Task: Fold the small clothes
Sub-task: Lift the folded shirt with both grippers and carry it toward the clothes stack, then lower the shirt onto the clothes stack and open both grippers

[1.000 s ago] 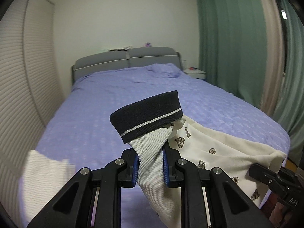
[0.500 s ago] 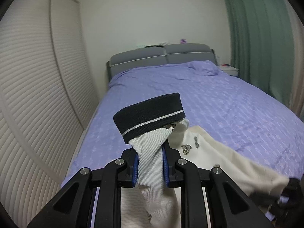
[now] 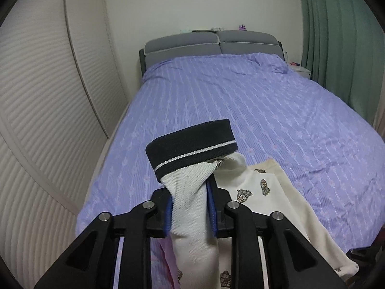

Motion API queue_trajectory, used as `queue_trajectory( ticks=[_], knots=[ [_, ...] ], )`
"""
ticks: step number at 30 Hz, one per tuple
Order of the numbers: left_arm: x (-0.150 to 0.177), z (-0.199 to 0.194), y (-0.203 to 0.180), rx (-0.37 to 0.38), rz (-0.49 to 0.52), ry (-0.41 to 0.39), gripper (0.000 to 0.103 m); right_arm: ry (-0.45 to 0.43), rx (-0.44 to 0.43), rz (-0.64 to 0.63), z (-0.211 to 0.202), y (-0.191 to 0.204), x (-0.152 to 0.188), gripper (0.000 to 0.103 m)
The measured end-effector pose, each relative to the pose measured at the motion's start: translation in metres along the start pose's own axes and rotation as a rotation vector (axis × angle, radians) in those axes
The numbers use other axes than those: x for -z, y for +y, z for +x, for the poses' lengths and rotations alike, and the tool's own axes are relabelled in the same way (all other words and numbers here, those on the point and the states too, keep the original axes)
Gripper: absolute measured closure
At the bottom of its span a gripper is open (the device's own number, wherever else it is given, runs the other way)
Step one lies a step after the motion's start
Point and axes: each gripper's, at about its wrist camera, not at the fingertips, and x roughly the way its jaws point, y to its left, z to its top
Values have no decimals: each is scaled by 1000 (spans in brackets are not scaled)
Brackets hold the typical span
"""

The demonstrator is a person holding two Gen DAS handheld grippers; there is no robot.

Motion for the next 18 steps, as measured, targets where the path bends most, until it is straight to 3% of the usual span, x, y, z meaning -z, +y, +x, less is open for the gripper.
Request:
queue_trajectory(
  ticks=[5,8,10,14,18],
  knots=[
    [4,13,6,-53,-43,33,55,-2,-2,33,5,15,1,83],
    [5,15,6,-70,-45,43,46,4,12,77,2,13,2,63],
    [4,18,6,-80,-55,66,44,-14,44,108,-4,11,4,44],
    [-3,25,11,-56,-115,121,37,-28,81,161,-16,1,6,43],
    [-9,36,23,-38,-233,234,28,-9,99,180,-17,-8,5,43]
  ],
)
